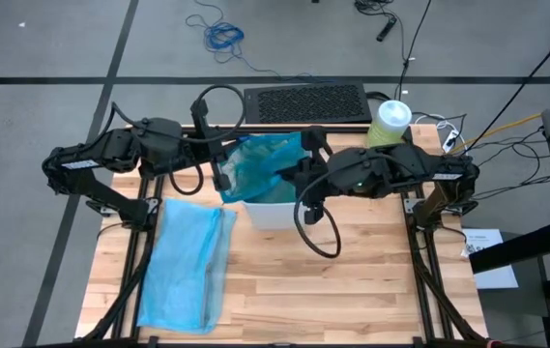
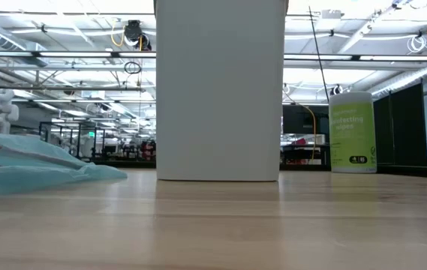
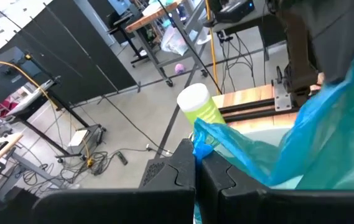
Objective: Place trash/remove bag and relplace
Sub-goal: Remove the blue trash bag from the white trash bin
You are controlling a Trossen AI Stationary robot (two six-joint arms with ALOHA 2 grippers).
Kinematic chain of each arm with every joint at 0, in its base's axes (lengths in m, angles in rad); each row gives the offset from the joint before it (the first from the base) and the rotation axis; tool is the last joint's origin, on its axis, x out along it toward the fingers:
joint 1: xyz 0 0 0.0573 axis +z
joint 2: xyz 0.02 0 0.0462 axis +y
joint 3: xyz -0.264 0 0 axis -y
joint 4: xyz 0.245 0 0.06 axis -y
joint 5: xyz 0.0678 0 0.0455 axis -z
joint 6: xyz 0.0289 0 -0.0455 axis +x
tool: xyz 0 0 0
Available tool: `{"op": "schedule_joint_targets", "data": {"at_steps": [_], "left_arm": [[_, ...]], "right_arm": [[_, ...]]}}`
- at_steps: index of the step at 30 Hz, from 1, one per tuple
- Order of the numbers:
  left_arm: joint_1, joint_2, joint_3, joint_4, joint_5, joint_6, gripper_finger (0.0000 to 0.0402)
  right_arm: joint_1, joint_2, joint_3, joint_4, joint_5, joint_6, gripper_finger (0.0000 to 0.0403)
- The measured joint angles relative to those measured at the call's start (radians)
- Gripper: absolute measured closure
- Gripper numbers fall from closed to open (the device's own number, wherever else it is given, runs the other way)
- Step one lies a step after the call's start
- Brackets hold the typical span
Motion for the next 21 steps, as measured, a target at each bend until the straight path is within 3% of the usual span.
{"op": "schedule_joint_targets", "data": {"at_steps": [6, 17, 21], "left_arm": [[0.0, 0.0, 0.0, 0.0, -0.003, -0.011, 0.0402], [-0.009, 0.0, 0.0, -0.001, -0.003, -0.022, 0.0402], [-0.025, 0.0, 0.0, -0.001, -0.003, -0.022, 0.0402]], "right_arm": [[0.006, 0.0, 0.0, -0.081, 0.001, 0.069, 0.0386], [-0.027, 0.0, 0.0, -0.205, 0.0, 0.084, 0.0238], [-0.079, 0.001, 0.0, -0.312, 0.002, 0.075, 0.0207]]}}
